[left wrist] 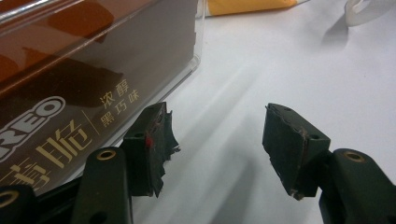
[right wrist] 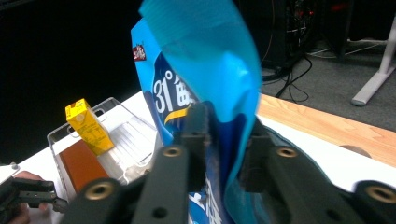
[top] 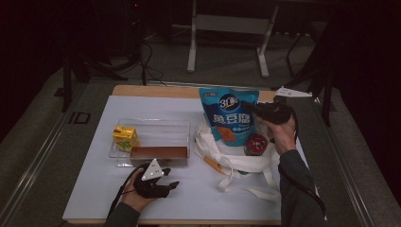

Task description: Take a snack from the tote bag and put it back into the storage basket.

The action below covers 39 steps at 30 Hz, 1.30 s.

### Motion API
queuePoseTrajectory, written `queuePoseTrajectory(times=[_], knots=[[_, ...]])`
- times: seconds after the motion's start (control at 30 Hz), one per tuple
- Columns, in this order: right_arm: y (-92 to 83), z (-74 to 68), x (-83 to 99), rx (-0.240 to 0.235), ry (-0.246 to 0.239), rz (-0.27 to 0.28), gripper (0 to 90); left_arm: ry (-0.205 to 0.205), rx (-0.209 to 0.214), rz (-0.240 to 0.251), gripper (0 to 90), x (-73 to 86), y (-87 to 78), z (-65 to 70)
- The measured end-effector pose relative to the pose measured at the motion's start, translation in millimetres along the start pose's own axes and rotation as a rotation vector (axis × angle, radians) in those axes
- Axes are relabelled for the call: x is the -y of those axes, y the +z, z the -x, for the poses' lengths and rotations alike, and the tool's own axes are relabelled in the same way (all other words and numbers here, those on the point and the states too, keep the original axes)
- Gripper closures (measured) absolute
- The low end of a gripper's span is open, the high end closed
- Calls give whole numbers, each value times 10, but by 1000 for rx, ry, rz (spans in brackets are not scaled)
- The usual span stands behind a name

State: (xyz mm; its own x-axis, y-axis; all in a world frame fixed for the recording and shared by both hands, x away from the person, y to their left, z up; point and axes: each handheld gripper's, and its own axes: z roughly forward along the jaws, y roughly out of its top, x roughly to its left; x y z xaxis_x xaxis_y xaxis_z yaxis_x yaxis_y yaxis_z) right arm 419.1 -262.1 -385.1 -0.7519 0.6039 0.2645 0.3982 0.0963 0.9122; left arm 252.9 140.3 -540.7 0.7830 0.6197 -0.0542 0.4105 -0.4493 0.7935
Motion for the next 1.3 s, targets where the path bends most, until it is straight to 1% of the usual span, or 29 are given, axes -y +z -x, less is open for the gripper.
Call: queuePoseTrajectory(times=[0.17, 0.2, 0.27, 0.33, 0.37, 0.43, 0.5, 0.53, 0.57, 0.63, 0.67, 0.7, 0.73, 0.8, 0.9, 1.0, 1.03, 1.17, 1.3], knots=[[6, -5, -4, -8, -5, -3, 815, 2, 1, -1, 412, -1, 1, 0], [9, -1, -12, -3, -5, 2, 771, 2, 1, -1, 412, -1, 1, 0], [14, -5, -30, 1, -9, 5, 716, 2, 1, -1, 411, -1, 1, 0], [22, -23, -56, 8, -25, 0, 695, 1, 0, -1, 412, -1, 1, 0], [25, -36, -70, 15, -41, -3, 688, 2, 0, -2, 411, -1, 1, 0], [35, -54, -90, 24, -53, -12, 677, 1, 0, -2, 412, -1, 2, 1], [41, -56, -89, 25, -53, -15, 681, 2, 0, -2, 412, -1, 2, 0], [54, -54, -71, 17, -44, -21, 706, 3, 0, -3, 412, -1, 2, 1], [63, -52, -57, 12, -39, -23, 710, 3, 0, -3, 412, -1, 2, 1], [72, -47, -35, 13, -33, -22, 743, 3, 0, -3, 412, -2, 4, 1], [72, -47, -35, 13, -33, -22, 743, 3, 0, -3, 412, -2, 4, 1], [78, -43, -27, 2, -22, -22, 793, 0, 0, -3, 412, -1, 4, 1], [83, -43, -26, -2, -13, -25, 818, -2, 0, -2, 412, -1, 4, -1], [89, -44, -27, 3, -5, -28, 833, -4, 0, -2, 412, -1, 3, -2], [101, -50, -29, 9, 34, -31, 873, -4, 0, -1, 412, -1, 2, -4], [87, -41, -28, 10, 71, -29, 885, -5, 1, 0, 411, 0, 0, -6], [71, -32, -26, 6, 92, -29, 888, -5, 2, -1, 410, 0, -1, -7], [45, -9, -14, -4, 138, -24, 891, -13, 9, 0, 416, 0, 0, -16], [38, 2, -3, -12, 164, -14, 892, -24, 16, 5, 421, 1, 0, -26]])
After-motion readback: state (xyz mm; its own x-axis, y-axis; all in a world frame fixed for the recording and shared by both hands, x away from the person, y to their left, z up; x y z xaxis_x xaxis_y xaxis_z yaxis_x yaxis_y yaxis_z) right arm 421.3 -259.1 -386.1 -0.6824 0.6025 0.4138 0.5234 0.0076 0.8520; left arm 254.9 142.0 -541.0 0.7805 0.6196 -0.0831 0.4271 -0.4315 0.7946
